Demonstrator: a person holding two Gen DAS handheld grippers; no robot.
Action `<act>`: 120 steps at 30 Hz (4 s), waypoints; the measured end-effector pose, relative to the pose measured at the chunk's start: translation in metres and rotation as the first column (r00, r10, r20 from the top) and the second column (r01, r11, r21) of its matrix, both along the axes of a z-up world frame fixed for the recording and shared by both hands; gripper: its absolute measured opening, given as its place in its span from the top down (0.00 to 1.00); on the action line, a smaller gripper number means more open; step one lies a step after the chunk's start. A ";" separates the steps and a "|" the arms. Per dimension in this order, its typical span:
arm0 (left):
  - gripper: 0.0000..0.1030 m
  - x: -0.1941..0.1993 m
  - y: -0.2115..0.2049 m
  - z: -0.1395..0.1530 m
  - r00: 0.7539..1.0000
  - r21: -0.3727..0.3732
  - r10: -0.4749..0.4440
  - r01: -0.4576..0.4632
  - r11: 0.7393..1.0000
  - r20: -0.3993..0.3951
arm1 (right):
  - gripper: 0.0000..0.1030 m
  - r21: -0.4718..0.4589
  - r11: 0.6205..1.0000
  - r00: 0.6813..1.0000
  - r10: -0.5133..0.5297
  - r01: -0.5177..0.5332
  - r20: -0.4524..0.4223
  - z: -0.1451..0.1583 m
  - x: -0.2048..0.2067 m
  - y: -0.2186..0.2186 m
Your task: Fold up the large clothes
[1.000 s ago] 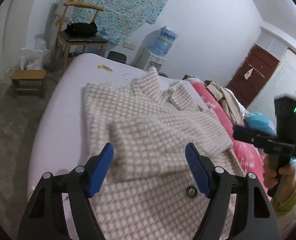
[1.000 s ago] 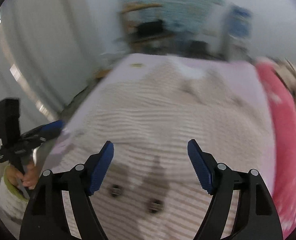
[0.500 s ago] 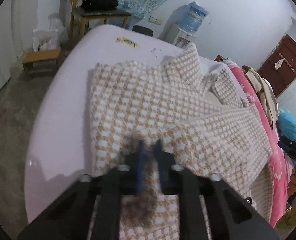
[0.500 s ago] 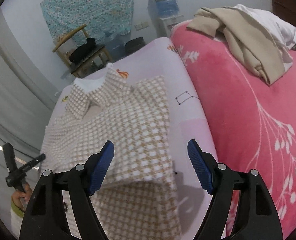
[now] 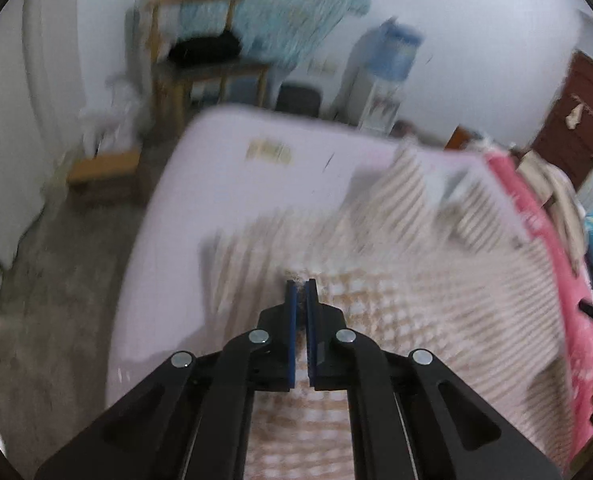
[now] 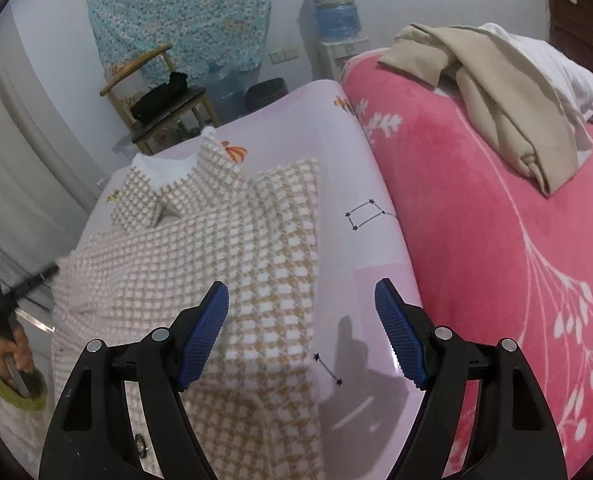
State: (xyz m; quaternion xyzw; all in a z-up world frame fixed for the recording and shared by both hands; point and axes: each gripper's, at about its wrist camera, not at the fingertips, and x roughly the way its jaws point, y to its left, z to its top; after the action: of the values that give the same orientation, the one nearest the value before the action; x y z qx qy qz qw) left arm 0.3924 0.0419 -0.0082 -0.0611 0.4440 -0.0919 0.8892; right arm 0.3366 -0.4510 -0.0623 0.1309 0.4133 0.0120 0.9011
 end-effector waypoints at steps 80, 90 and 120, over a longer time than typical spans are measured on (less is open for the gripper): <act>0.47 -0.054 -0.068 -0.004 0.971 0.211 -0.238 0.228 0.951 0.024 | 0.34 -0.265 0.906 0.944 0.313 -0.329 -0.102 -0.016 -0.005 0.175; 0.42 -0.079 -0.063 -0.007 0.982 0.195 -0.189 0.187 0.963 -0.013 | 0.29 -0.150 0.959 0.969 0.226 -0.240 -0.099 -0.017 -0.047 0.160; 0.10 -0.279 -0.077 -0.046 0.968 0.173 -0.217 0.236 0.956 -0.124 | 0.08 -0.108 0.991 0.989 0.070 -0.084 -0.128 -0.063 -0.245 0.143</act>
State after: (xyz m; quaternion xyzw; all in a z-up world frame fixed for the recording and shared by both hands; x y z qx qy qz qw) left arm 0.1136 -0.0352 -0.0544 0.0690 0.5005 -0.1480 0.8502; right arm 0.0921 -0.3082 -0.1251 0.0643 0.4732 0.0153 0.8785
